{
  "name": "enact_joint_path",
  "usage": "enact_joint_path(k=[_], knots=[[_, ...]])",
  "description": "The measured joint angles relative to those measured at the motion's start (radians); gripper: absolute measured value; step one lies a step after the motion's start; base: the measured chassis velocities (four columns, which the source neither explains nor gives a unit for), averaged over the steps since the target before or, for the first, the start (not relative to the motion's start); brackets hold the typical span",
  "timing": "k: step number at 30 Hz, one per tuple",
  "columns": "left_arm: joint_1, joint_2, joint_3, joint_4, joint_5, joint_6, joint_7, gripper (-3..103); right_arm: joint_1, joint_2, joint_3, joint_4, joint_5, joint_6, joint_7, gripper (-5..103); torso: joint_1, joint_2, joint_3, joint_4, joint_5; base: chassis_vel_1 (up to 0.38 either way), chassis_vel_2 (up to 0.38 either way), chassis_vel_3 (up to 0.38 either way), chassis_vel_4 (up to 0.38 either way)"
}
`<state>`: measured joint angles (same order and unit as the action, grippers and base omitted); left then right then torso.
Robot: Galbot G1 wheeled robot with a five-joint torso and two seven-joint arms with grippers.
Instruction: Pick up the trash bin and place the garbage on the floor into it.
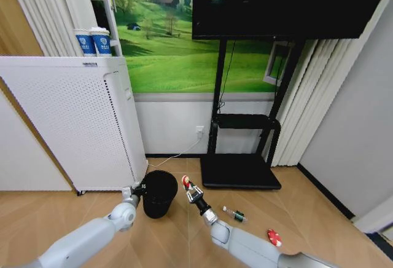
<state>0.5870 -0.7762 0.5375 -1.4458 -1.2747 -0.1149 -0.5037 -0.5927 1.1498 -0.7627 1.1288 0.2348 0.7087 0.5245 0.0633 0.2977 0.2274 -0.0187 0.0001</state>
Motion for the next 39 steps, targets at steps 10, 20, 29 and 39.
enact_joint_path(k=[10, 20, 29, 39], knots=[[0.015, -0.041, 0.039, -0.07, 0.017, 0.003, -0.031, 7, -0.003, 0.021, -0.043, -0.011, -0.003, 0.003, 0.0, 25, 0.0, 0.0, 0.0, -0.0001, -0.0001, 0.0, 0.0, 0.0, 0.0], [0.058, -0.02, 0.017, -0.121, 0.031, 0.001, -0.037, 7, -0.009, 0.043, -0.069, -0.055, -0.01, 0.003, 0.002, 38, 0.0, 0.0, 0.0, -0.0002, -0.0002, 0.0, 0.0, 0.0, 0.0], [0.066, -0.034, 0.008, -0.117, 0.036, -0.004, -0.036, 7, 0.002, 0.045, -0.074, -0.063, -0.008, 0.005, 0.001, 71, 0.0, 0.0, 0.0, -0.0003, -0.0002, 0.0, 0.0, 0.0, 0.0], [0.17, 0.003, -0.103, -0.142, 0.064, -0.01, -0.054, 7, -0.021, 0.008, 0.028, -0.069, 0.004, 0.005, 0.021, 99, 0.0, 0.0, 0.0, -0.0002, -0.0002, 0.0, 0.0, 0.0, 0.0]])
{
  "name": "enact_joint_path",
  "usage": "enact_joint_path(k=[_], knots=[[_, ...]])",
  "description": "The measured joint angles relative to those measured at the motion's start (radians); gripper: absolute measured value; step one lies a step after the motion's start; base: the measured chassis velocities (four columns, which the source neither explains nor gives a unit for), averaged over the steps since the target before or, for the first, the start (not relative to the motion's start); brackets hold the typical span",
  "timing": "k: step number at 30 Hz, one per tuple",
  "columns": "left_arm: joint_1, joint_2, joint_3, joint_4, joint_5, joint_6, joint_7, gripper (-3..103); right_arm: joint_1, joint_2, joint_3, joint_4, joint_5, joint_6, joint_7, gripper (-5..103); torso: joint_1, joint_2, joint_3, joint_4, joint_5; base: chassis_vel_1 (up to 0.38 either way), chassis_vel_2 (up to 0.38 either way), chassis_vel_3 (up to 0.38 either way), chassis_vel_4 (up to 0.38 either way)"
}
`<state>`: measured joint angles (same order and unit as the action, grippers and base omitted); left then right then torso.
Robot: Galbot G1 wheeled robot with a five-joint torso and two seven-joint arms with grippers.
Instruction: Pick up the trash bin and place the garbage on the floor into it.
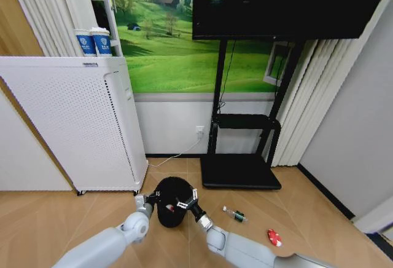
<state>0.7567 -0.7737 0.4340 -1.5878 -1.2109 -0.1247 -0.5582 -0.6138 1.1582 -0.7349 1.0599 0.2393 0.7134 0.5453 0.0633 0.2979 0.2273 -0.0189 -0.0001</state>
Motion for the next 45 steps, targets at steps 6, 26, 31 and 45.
enact_joint_path(k=[6, 26, 31, 45], knots=[[0.115, 0.071, -0.09, -0.082, 0.037, 0.013, -0.072, 7, -0.026, -0.021, 0.084, -0.076, -0.017, 0.024, -0.026, 100, 0.0, 0.0, 0.0, 0.0003, -0.0001, 0.0, 0.0, 0.0, 0.0], [0.294, 0.126, -0.214, -0.228, 0.093, 0.029, -0.129, 7, -0.096, -0.006, 0.143, -0.239, -0.064, 0.076, -0.073, 100, 0.0, 0.0, 0.0, 0.0, -0.0001, -0.022, -0.023, 0.026, 0.023], [0.319, 0.121, -0.231, -0.234, 0.102, 0.028, -0.123, 7, -0.094, 0.005, 0.146, -0.263, -0.086, 0.084, -0.074, 100, 0.0, 0.0, 0.0, -0.0001, -0.0001, -0.194, -0.17, 0.182, 0.19], [0.478, 0.085, -0.352, -0.276, 0.143, 0.026, -0.127, 7, -0.032, 0.087, -0.008, -0.324, -0.127, -0.01, 0.021, 100, 0.0, 0.0, 0.0, 0.0003, -0.0002, -0.066, -0.078, 0.081, 0.064]])
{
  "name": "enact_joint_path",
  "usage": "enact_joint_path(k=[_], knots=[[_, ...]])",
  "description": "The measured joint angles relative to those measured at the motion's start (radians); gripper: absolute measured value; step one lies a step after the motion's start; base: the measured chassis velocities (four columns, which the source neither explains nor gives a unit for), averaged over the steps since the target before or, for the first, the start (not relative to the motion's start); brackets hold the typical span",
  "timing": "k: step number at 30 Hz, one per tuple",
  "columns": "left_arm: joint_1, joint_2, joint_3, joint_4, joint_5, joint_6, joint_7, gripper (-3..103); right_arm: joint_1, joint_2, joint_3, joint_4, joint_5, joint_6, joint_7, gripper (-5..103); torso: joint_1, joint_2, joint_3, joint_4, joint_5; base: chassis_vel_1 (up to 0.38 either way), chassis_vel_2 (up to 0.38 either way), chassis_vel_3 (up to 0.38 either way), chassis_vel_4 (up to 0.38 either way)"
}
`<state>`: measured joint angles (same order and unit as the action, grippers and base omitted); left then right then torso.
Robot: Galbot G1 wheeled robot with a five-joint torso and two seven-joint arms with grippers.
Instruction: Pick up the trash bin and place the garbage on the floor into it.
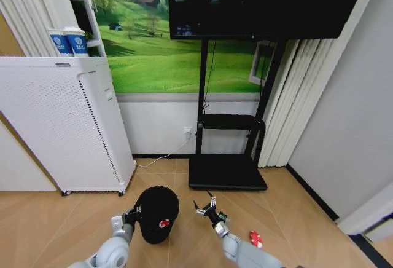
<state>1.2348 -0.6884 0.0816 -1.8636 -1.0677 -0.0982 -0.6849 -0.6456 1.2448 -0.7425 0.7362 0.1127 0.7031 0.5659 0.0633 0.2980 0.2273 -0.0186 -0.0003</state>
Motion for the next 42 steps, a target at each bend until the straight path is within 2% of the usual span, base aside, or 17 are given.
enact_joint_path(k=[6, 11, 15, 20, 26, 29, 32, 37, 42], knots=[[0.214, -0.047, -0.153, -0.015, 0.067, -0.016, 0.049, 7, 0.032, 0.042, -0.063, -0.055, 0.111, -0.052, -0.008, 100, 0.0, 0.0, 0.0, 0.0002, 0.0001, 0.027, 0.018, -0.012, -0.02], [0.293, -0.069, -0.237, -0.021, 0.091, -0.036, 0.091, 7, 0.044, 0.044, -0.101, -0.1, 0.149, -0.12, 0.009, 100, 0.0, 0.0, 0.0, -0.0008, 0.0002, 0.0, 0.0, 0.0, 0.0], [0.311, -0.078, -0.261, -0.017, 0.1, -0.047, 0.114, 7, 0.047, 0.043, -0.117, -0.115, 0.192, -0.152, 0.012, 100, 0.0, 0.0, 0.0, -0.0007, 0.0003, 0.0, 0.0, 0.0, 0.0], [0.309, -0.086, -0.262, -0.013, 0.108, -0.049, 0.119, 7, 0.052, 0.045, -0.135, -0.149, 0.195, -0.183, 0.009, 100, 0.0, 0.0, 0.0, -0.0003, 0.0003, 0.0, 0.0, 0.0, 0.0], [0.304, -0.097, -0.259, -0.014, 0.115, -0.049, 0.119, 7, 0.057, 0.056, -0.144, -0.213, 0.111, -0.276, 0.073, 100, 0.0, 0.0, 0.0, -0.0004, 0.0003, 0.0, 0.0, 0.0, 0.0], [0.307, -0.102, -0.263, -0.013, 0.118, -0.049, 0.119, 7, 0.059, 0.061, -0.147, -0.223, 0.118, -0.282, 0.075, 100, 0.0, 0.0, 0.0, -0.0005, 0.0002, 0.0, 0.0, 0.0, 0.0], [0.317, -0.115, -0.27, -0.012, 0.127, -0.051, 0.126, 7, 0.062, 0.076, -0.145, -0.25, 0.135, -0.247, 0.039, 100, 0.0, 0.0, 0.0, 0.0, 0.0004, 0.0, 0.0, 0.0, 0.0], [0.324, -0.122, -0.275, -0.012, 0.132, -0.055, 0.136, 7, 0.056, 0.065, -0.155, -0.234, 0.158, -0.268, 0.025, 100, 0.0, 0.0, 0.0, -0.0003, 0.0003, 0.0, 0.0, 0.0, 0.0], [0.333, -0.129, -0.283, -0.011, 0.137, -0.06, 0.146, 7, 0.053, 0.057, -0.156, -0.245, 0.169, -0.245, -0.01, 100, 0.0, 0.0, 0.0, -0.0005, 0.0003, 0.0, 0.0, 0.0, 0.0]])
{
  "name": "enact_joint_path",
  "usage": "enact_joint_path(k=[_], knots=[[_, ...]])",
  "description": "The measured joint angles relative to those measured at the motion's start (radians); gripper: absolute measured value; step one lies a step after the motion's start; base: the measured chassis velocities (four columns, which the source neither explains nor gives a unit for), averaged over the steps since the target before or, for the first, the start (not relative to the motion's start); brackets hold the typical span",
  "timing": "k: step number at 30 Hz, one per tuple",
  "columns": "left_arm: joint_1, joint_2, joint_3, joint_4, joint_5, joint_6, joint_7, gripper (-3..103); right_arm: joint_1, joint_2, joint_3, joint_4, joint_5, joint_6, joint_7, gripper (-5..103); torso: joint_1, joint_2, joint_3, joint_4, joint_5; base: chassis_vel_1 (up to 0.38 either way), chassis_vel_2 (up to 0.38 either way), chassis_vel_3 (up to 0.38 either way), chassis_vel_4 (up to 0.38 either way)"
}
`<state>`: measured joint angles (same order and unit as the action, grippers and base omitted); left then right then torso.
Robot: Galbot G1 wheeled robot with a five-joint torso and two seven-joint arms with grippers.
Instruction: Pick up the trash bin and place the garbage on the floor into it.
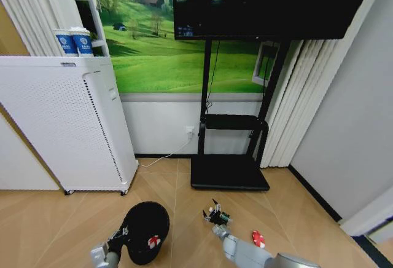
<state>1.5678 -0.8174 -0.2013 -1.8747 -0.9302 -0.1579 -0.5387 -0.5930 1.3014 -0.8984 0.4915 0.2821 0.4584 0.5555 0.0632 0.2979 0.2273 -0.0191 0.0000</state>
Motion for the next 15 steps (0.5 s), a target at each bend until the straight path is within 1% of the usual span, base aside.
enact_joint_path(k=[4, 8, 10, 11, 13, 15], knots=[[0.003, -0.005, 0.0, 0.001, 0.001, 0.0, 0.0, 7, -0.002, -0.004, 0.001, -0.001, -0.004, 0.011, -0.005, 100, 0.0, 0.0, 0.0, 0.0004, -0.0001, -0.033, -0.001, 0.027, 0.003], [0.002, -0.006, 0.003, -0.001, 0.002, 0.0, 0.0, 7, -0.003, -0.005, 0.004, 0.0, -0.007, 0.014, -0.006, 100, 0.0, 0.0, 0.0, 0.0005, 0.0001, -0.114, 0.007, 0.166, 0.008], [0.001, -0.006, 0.003, -0.005, 0.002, 0.0, -0.001, 7, -0.006, -0.006, 0.009, 0.0, -0.021, 0.034, -0.008, 100, 0.0, 0.0, 0.0, -0.0002, -0.0003, -0.276, 0.001, 0.235, 0.004], [0.001, -0.006, 0.003, -0.005, 0.002, 0.0, -0.001, 7, -0.006, -0.006, 0.009, 0.0, -0.021, 0.034, -0.008, 100, 0.0, 0.0, 0.0, -0.0002, -0.0003, -0.327, -0.011, 0.266, 0.004], [0.006, -0.007, 0.001, -0.008, 0.004, 0.0, 0.0, 7, -0.016, -0.013, 0.02, 0.013, -0.039, 0.069, -0.014, 100, 0.0, 0.0, 0.0, -0.0002, 0.0001, -0.334, -0.002, 0.312, 0.011], [0.009, -0.01, -0.002, -0.01, 0.005, 0.0, 0.0, 7, -0.023, -0.024, 0.024, 0.027, -0.049, 0.079, -0.015, 100, 0.001, 0.0, 0.0, -0.0003, 0.0002, -0.311, 0.007, 0.311, 0.026]])
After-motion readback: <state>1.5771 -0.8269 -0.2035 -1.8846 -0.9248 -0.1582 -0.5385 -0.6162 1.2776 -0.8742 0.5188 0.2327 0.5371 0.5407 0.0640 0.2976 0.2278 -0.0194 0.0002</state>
